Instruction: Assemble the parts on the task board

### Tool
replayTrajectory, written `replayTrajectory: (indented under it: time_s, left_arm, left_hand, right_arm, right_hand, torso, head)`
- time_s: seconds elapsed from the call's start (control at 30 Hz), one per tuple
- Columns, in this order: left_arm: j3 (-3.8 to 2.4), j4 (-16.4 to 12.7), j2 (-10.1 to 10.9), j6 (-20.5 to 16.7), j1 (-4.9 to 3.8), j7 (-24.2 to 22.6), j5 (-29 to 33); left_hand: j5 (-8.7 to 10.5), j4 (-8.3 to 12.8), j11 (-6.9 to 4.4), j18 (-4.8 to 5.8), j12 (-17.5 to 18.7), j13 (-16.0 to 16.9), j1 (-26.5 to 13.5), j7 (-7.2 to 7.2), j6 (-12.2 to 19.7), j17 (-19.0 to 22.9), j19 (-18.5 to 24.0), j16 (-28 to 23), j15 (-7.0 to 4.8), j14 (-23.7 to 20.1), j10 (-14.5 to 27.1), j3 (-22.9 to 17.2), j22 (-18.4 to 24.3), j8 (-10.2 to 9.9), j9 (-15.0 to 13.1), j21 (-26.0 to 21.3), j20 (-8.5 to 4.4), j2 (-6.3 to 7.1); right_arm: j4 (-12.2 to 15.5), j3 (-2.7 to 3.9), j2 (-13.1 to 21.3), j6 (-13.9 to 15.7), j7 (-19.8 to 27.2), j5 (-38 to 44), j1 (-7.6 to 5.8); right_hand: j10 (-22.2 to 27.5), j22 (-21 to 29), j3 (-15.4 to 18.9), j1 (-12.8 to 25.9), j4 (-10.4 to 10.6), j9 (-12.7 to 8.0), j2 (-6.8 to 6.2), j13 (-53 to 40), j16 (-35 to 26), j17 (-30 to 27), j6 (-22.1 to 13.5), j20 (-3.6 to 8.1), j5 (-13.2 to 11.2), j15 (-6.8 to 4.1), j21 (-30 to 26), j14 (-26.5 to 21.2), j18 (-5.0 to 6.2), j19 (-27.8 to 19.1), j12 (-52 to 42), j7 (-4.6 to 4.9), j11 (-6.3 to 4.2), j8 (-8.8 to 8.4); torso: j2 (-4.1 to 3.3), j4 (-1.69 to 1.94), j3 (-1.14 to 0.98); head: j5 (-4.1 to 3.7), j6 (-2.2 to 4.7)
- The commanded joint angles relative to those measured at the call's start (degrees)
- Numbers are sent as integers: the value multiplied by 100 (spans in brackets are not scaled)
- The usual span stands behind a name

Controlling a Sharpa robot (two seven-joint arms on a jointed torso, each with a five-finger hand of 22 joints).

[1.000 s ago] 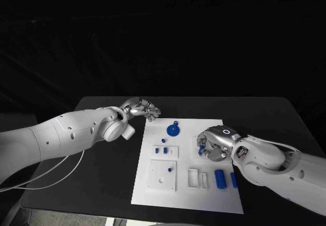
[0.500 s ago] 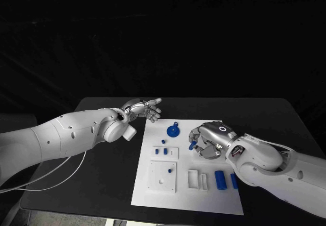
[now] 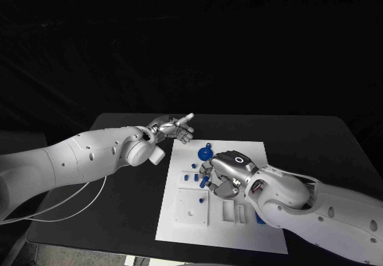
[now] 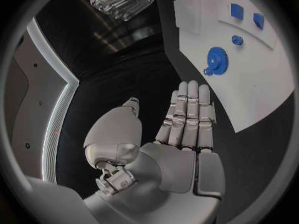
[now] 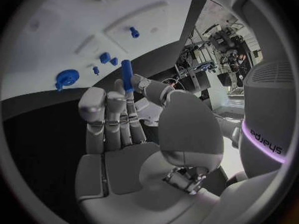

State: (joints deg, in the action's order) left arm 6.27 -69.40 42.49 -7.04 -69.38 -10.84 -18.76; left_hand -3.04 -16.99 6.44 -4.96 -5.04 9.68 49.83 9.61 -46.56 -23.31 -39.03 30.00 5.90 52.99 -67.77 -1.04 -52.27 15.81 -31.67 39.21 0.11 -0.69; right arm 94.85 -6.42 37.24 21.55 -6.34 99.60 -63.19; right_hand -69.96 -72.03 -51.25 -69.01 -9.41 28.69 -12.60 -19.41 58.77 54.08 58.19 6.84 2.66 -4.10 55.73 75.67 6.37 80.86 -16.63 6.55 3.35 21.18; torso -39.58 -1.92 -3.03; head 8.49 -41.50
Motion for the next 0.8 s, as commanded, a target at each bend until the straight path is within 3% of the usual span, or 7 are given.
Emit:
replayTrajectory:
  time_s: [0.03,0.23,0.47,0.8]
  left_arm:
    - [-4,-7,-34,25,-7,13,68]
    - [-4,17,-94,30,-8,26,68]
    - [-5,28,-147,28,-9,30,68]
    - [-5,34,-178,-29,-9,28,69]
  left_hand:
    - [23,-2,-13,-133,-10,-7,14,-8,-16,-10,-44,-24,-13,43,-34,74,-7,19,12,-26,-5,-51]
    - [23,-1,-13,-133,-9,-13,41,-8,-16,-19,-51,-40,-15,49,-34,138,-9,18,24,-39,-8,-93]
    - [23,-1,-11,-130,-7,-22,110,-6,-19,-34,-60,-62,-14,55,-34,218,-16,19,39,-54,-8,-159]
    - [21,1,-9,-125,-6,-33,239,-5,-19,-56,-71,-92,-13,66,-35,318,-30,20,62,-75,-7,-266]
  right_arm:
    - [36,-32,-101,-133,79,127,41]
    - [36,-103,-337,-219,103,144,170]
    - [-106,-277,-540,-392,120,339,307]
    - [-260,-326,-680,-554,80,723,487]
  right_hand:
    - [-231,-10,-36,-18,-11,5,-12,-7,33,6,32,53,14,-71,26,-18,863,4,-29,-14,-179,13]
    - [-230,-11,-35,-14,-12,6,-11,-9,33,6,32,54,14,-71,26,-18,863,4,-30,-14,-179,13]
    - [-225,-14,-35,-8,-22,9,-3,-14,33,7,30,59,14,-71,27,-20,863,2,-31,-14,-179,11]
    - [-223,-18,-32,-3,-39,13,1,-21,34,8,32,64,14,-72,29,-21,863,0,-34,-15,-179,11]
  torso:
    - [1,2,5]
    - [1,-1,2]
    - [0,1,-1]
    - [-2,-2,-5]
  head:
    - [49,-20]
    - [96,-46]
    - [159,-90]
    - [238,-134]
